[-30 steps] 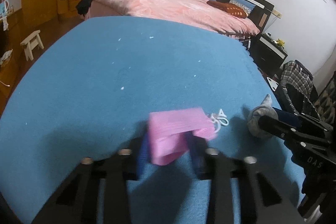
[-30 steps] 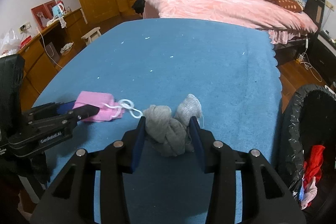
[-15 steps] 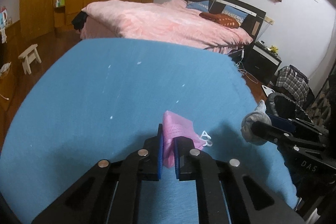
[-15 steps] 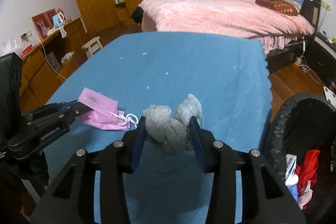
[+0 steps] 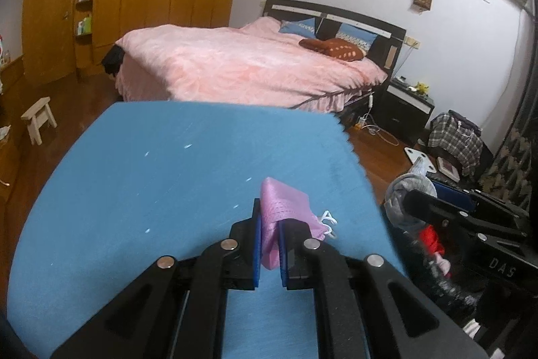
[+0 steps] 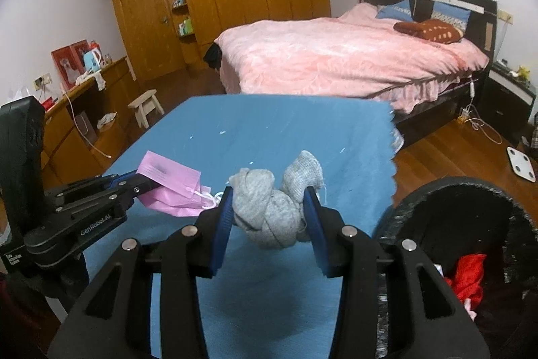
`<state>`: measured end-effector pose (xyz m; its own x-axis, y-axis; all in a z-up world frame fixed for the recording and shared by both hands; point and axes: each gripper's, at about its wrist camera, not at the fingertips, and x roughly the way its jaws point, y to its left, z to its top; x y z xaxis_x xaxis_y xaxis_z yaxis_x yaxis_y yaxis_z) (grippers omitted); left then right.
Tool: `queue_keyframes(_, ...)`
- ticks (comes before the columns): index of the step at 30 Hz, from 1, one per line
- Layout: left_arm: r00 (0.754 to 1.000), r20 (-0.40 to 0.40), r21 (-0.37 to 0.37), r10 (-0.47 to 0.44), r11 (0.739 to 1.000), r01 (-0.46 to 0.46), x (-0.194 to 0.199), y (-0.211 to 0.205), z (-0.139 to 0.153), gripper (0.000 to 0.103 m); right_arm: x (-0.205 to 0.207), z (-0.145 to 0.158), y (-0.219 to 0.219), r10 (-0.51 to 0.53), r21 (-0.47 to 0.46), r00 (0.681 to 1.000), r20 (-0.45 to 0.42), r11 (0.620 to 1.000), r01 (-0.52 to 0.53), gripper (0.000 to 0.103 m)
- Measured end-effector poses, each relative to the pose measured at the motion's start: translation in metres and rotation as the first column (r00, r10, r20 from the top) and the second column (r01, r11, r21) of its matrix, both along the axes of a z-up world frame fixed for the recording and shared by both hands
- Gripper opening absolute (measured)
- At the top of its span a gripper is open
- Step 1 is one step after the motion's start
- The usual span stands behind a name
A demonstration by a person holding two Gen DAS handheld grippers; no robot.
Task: Collect trash
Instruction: 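Lift and carry the pink strap and grey sock over the bin with both tools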
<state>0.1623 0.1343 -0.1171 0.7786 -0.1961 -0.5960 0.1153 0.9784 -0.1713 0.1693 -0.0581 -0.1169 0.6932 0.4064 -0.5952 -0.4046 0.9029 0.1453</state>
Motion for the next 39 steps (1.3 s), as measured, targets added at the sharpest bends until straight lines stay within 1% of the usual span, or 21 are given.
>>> queue_keyframes(10,0.996,0.063,-0.01,-0.068,0.998,0.068,0.004,-0.042,0.025,0.008,-0.011,0.025,-0.046,-0.089,0.02,0.995,0.053,0.996,0.088,0.04)
queue_keyframes(21,0.98,0.115,-0.008,-0.164,0.986,0.166,0.0,-0.102,0.049,0.008,-0.028,0.046,-0.111,-0.212,0.037,0.972,0.102,0.977,0.209,0.04)
queue_keyframes(28,0.957,0.136,0.003,-0.255,0.966,0.257,-0.004,-0.148,0.058,0.008,-0.046,0.049,-0.156,-0.293,0.038,0.949,0.118,0.956,0.29,0.04)
queue_keyframes(34,0.938,0.148,0.005,-0.314,0.948,0.317,-0.004,-0.188,0.062,0.008,-0.057,0.048,-0.189,-0.351,0.038,0.928,0.122,0.936,0.349,0.04)
queue_keyframes(39,0.923,0.152,0.005,-0.353,0.934,0.356,-0.007,-0.212,0.063,0.008,-0.064,0.043,-0.215,-0.392,0.035,0.912,0.119,0.92,0.39,0.04)
